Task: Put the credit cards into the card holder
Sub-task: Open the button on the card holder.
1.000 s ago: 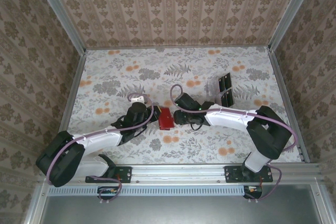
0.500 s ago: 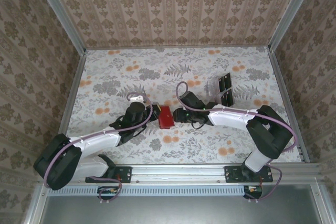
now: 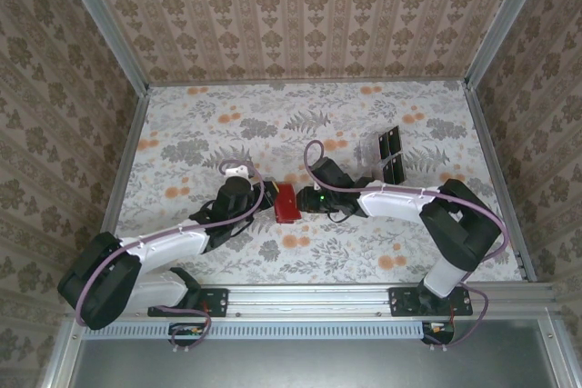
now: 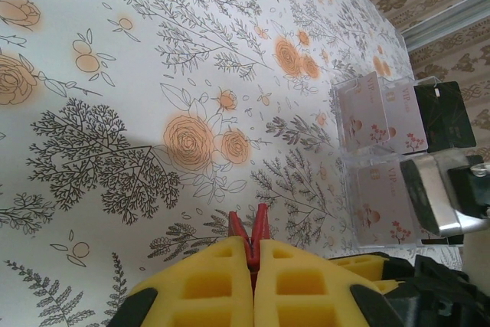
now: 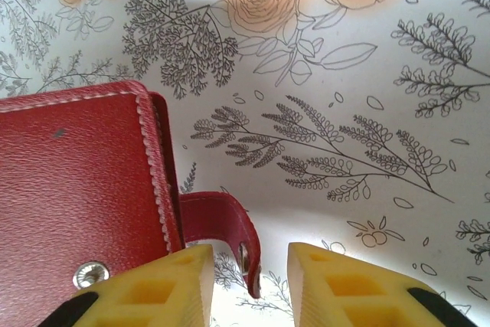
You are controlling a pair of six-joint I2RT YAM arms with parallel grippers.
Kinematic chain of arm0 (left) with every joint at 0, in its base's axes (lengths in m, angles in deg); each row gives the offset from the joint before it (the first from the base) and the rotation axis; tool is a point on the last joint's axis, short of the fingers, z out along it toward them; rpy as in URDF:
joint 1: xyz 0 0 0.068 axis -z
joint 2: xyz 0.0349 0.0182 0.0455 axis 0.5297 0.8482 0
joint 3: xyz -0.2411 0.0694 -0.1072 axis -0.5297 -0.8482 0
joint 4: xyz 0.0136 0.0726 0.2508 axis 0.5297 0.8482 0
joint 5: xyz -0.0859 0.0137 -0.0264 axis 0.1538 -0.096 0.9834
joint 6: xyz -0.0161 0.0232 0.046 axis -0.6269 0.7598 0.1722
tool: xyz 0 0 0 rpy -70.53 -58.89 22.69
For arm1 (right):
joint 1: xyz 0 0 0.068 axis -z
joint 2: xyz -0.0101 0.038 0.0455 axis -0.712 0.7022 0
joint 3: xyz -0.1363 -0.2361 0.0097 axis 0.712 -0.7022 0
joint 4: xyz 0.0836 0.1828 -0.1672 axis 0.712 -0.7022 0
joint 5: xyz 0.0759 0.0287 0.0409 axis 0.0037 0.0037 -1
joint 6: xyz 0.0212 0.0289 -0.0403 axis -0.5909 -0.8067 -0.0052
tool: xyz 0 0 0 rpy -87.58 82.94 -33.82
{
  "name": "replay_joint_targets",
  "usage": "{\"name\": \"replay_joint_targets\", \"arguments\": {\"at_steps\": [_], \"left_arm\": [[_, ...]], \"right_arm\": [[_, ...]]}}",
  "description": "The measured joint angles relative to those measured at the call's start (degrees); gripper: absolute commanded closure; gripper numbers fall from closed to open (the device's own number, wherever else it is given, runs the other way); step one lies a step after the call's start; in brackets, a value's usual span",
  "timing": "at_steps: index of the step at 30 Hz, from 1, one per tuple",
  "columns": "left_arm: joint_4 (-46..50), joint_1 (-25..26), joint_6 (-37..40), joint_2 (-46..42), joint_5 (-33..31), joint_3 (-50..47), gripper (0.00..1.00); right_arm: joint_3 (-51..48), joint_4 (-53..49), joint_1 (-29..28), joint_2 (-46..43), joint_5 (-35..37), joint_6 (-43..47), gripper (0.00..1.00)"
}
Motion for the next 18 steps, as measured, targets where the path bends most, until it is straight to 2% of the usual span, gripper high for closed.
{"name": "replay_joint_targets", "arguments": {"at_steps": [5, 11, 17, 18], "left_arm": [[0.0, 0.0, 0.0, -1.2, 0.0, 0.0, 1.00], [0.0, 0.0, 0.0, -1.6, 0.0, 0.0, 1.00], [0.0, 0.0, 0.0, -1.6, -0.1, 0.0, 1.00], [0.1, 0.0, 0.0, -1.6, -0.3, 0.0, 0.92]], "right_arm": [[-0.5, 0.9, 0.2, 0.4, -0.2, -0.4, 0.80], [-0.8, 1.6, 0.9, 0.4, -0.9, -0.5, 1.00], [-0.8, 1.9, 1.2, 0.4, -1.5, -0.1, 1.00], [-0.8, 1.8, 1.2, 0.3, -1.5, -0.1, 1.00]]}}
